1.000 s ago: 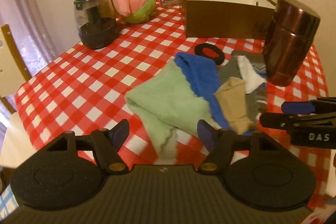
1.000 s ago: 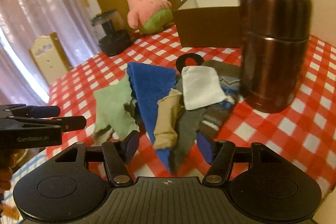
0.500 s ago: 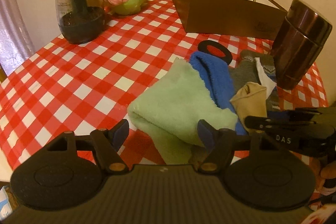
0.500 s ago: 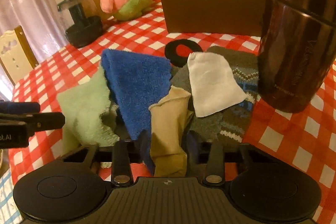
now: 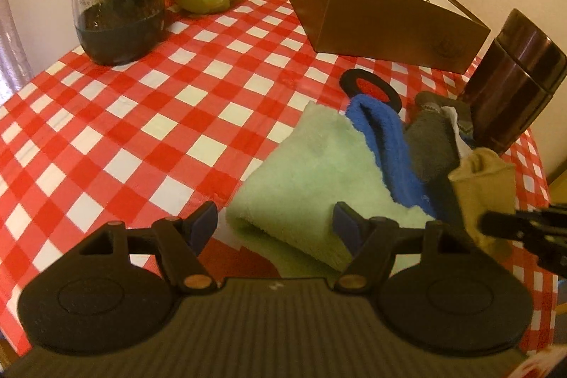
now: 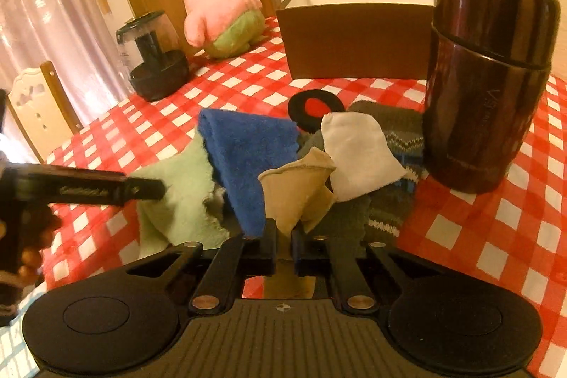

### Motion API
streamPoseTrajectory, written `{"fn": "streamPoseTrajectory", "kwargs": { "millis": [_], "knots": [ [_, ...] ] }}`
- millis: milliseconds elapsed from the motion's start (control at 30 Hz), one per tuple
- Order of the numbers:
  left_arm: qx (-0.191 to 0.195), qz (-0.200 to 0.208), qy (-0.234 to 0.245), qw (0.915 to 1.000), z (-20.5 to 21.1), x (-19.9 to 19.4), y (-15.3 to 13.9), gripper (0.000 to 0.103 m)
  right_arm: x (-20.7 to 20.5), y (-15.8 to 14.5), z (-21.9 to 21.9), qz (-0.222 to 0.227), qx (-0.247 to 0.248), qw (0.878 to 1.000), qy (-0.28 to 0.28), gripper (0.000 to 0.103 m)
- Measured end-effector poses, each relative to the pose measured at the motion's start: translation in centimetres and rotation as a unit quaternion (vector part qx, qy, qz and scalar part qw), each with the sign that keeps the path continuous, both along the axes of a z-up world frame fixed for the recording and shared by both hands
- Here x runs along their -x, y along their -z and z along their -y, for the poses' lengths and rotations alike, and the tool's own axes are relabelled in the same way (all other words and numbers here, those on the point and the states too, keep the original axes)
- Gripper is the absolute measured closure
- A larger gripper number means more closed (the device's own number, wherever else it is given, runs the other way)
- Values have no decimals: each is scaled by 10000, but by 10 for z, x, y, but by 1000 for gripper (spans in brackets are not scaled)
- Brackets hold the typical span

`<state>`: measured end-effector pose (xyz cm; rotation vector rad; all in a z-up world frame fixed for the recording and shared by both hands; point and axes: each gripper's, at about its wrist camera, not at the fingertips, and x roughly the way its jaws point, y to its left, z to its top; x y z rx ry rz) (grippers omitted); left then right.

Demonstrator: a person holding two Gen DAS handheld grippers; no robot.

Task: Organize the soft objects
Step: 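Grasp the green towel with the left gripper while the right grasps the beige sock, then carry the green towel and beige sock over the brown box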

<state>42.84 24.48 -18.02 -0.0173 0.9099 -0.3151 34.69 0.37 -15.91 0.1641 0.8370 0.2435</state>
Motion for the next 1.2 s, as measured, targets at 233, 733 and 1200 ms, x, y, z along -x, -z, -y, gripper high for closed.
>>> {"fn": "streamPoseTrajectory", "kwargs": {
  "millis": [233,733,1200],
  "knots": [
    [-7,87,348,9994,3,-1,7,87,8,0,7,-160,-56,9995,260,95],
    [-456,955,-122,9943,9,81,-86,94,33,-28,29,56,-262,9995,-137,95],
    [-535,1486,114,9874,59,111,-145,94,58,-75,45,476,-436,9966,-511,95]
  ]
}}
